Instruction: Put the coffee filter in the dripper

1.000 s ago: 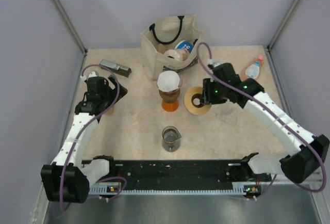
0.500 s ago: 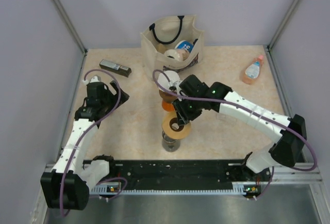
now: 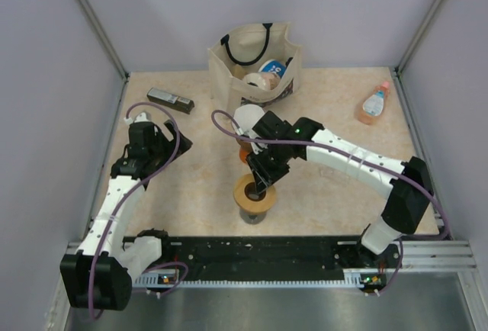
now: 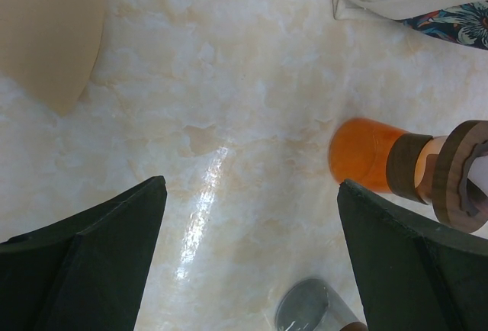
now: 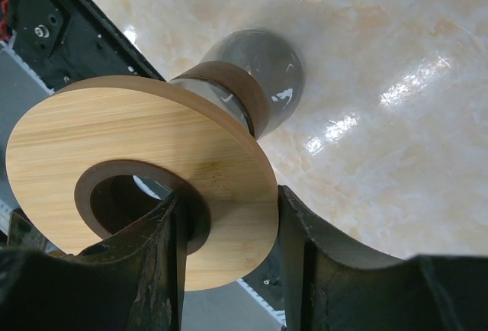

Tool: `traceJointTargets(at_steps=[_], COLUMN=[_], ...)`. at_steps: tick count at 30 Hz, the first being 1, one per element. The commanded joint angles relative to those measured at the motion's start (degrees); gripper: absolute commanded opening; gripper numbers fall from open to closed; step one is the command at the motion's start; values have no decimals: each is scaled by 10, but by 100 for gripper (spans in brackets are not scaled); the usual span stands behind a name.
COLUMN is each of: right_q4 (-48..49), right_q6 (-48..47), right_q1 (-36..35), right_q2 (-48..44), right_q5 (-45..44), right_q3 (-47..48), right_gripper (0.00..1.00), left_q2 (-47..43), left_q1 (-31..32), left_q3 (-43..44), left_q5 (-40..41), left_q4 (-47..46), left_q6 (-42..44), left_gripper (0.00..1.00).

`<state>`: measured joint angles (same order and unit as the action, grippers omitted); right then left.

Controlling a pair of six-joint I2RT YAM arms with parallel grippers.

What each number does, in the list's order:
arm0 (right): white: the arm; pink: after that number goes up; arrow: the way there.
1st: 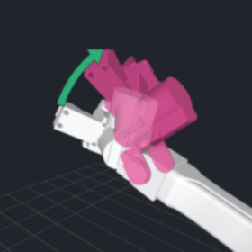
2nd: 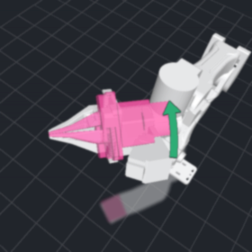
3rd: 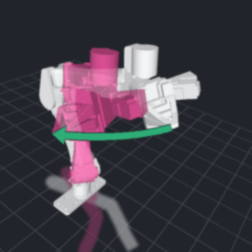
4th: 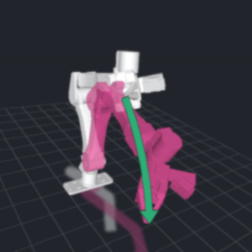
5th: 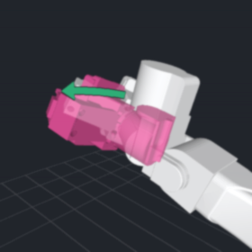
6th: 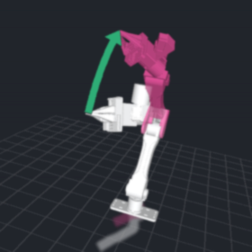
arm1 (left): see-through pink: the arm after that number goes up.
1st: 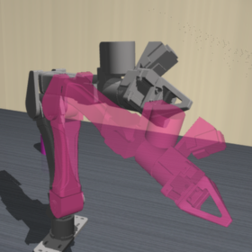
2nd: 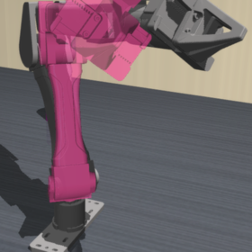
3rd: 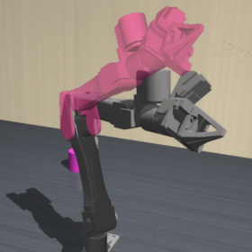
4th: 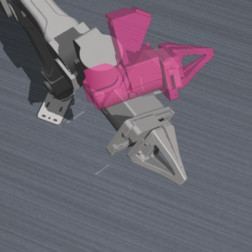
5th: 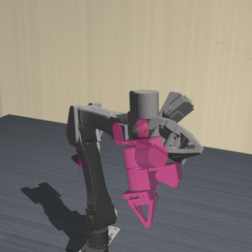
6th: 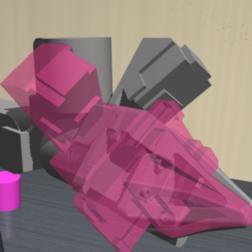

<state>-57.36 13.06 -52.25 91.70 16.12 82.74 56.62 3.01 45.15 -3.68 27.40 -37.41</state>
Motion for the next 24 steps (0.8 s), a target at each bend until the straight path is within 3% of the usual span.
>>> traceJointTargets(at_steps=[1, 11, 18, 24], right_q4=[-6, 1, 6, 14], right_q6=[3, 12, 19, 16], right_q1=[-6, -19, -22, -26], right_q2=[14, 42, 45, 36], right_q5=[-14, -51, -65, -52], right_q3=[35, 36, 27, 28], right_gripper=[11, 23, 45, 56], left_q2=[-6, 3, 2, 0], left_q1=[-1, -1, -1, -1], left_q3=[-4, -3, -3, -4], left_q5=[-4, 2, 5, 11], left_q4=[-22, -20, -18, -17], left_q6=[9, 9, 11, 11], left_gripper=[99, 99, 99, 99])
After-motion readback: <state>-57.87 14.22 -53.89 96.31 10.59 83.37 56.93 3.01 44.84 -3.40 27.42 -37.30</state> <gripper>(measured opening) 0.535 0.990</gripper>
